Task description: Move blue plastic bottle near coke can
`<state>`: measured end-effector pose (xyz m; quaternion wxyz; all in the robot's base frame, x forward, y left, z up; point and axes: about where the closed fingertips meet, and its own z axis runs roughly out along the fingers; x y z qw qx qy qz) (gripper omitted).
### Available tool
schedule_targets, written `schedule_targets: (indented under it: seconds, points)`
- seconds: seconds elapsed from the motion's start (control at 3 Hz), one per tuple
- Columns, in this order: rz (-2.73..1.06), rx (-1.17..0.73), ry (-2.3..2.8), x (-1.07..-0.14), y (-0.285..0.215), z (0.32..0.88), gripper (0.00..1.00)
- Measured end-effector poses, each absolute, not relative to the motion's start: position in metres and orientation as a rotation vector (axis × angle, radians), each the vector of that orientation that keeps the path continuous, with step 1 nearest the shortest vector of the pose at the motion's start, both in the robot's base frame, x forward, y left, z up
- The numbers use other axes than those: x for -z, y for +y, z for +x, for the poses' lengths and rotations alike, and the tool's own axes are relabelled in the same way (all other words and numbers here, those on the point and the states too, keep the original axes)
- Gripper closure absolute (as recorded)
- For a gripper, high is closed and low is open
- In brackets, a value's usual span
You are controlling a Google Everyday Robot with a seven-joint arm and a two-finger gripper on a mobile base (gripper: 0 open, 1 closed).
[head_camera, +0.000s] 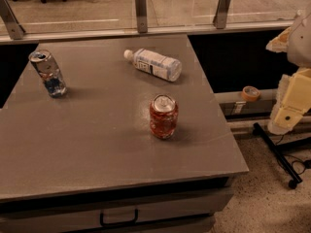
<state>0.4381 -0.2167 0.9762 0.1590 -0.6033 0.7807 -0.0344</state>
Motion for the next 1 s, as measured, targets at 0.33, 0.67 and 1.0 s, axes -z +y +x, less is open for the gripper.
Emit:
schedule_targets:
  seconds: [0.33,0.67,1.0]
  points:
    - [-1.724,0.098,2.232,-0.976,-0.217,0.438,0.00]
    - [-1.645,0.093,2.210,-0.976,-0.217,0.461,0.00]
    - [-1.529,0.099,2.187,-0.975,-0.218,0.515,0.00]
